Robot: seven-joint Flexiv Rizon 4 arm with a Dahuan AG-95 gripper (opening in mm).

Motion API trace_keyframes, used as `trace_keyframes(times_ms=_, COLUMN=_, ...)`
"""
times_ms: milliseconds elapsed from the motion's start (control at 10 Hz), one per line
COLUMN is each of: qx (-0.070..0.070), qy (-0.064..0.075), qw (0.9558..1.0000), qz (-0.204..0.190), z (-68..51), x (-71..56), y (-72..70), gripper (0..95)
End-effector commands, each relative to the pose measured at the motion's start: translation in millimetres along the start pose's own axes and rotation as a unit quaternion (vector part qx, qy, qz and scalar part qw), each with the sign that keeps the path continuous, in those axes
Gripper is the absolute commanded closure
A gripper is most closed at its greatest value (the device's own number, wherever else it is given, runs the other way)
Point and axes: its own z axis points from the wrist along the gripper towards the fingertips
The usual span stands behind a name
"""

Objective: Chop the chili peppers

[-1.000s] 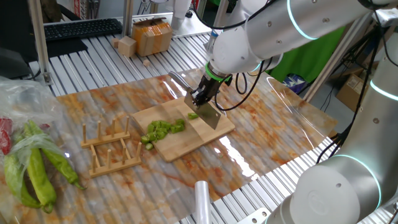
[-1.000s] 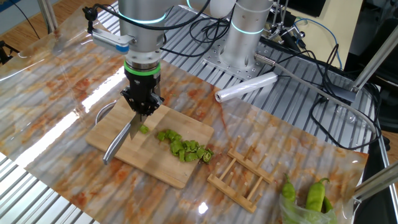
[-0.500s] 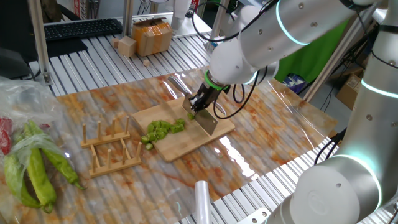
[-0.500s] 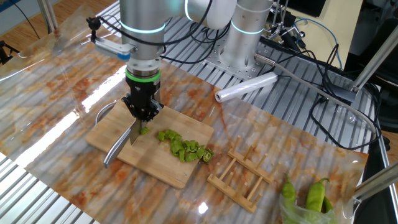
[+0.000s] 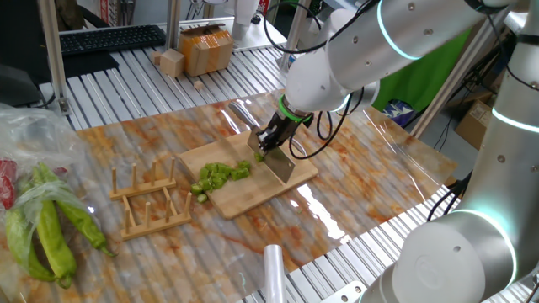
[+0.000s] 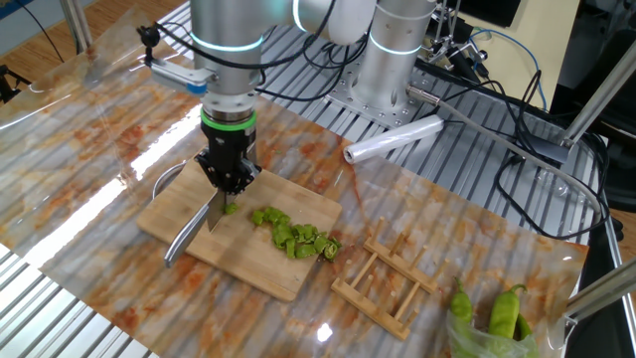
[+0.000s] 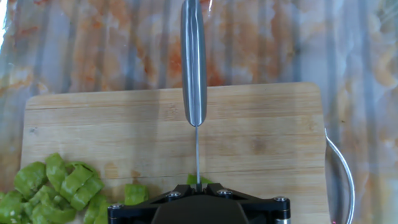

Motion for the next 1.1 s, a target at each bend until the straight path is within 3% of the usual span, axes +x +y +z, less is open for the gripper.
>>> trace_keyframes(times_ms=100, qx=-0.005, qy=-0.005, qw=1.0000, qz=0.002, z=7.8, x=6.0, y=2.5, gripper=95.0)
trace_keyframes(times_ms=500, qx=-0.004, qy=-0.001, qw=1.0000, qz=0.006, z=6.8, x=1.4, y=5.2, gripper=95.0)
trace_keyframes(times_ms=700, qx=0.001, qy=0.001, qw=1.0000, qz=0.002, z=4.2, x=-7.9, y=5.8, gripper=95.0)
trace_keyframes(times_ms=900, qx=-0.016, qy=0.007, qw=0.9998, qz=0.007, z=0.9, x=-10.1, y=6.3, gripper=95.0)
trace_keyframes(times_ms=1000, qx=-0.038, qy=0.010, qw=0.9991, qz=0.017, z=-3.3, x=-11.4, y=7.1, gripper=95.0)
trace_keyframes(times_ms=1100, qx=-0.033, qy=0.010, qw=0.9993, qz=0.015, z=-4.6, x=-12.1, y=7.7, gripper=95.0)
